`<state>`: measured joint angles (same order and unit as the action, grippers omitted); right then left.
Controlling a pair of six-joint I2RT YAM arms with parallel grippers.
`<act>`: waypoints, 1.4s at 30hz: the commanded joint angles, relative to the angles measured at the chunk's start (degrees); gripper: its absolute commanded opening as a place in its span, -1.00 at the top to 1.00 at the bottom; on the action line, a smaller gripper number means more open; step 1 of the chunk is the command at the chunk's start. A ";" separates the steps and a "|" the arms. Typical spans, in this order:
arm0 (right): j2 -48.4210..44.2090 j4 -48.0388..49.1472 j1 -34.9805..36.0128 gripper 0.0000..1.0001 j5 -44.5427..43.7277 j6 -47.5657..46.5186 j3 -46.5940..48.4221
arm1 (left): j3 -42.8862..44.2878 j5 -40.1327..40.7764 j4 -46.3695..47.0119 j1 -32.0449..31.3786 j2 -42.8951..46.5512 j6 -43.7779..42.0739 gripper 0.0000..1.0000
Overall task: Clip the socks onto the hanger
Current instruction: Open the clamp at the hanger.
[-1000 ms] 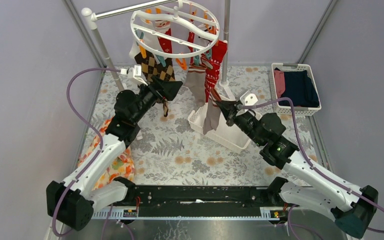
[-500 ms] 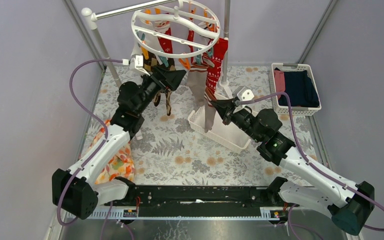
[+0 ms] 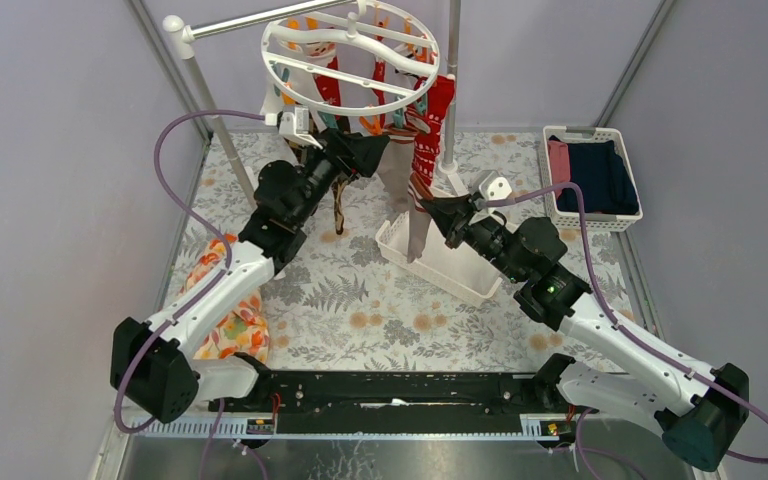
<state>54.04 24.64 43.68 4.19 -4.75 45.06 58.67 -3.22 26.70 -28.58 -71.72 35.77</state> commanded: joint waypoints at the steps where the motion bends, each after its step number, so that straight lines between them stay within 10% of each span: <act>1: -0.63 3.56 -0.68 1.00 0.82 0.80 0.27 | 2.42 6.61 3.67 -0.42 -1.64 -4.79 -0.62; 42: -0.69 5.04 -1.76 1.00 1.87 1.52 -0.59 | 8.26 12.89 3.89 -1.30 -7.58 -5.42 -0.31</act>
<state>54.04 26.46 42.57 4.78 -3.95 44.47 65.19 7.14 27.86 -29.58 -79.00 31.11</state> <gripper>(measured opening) 0.022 0.671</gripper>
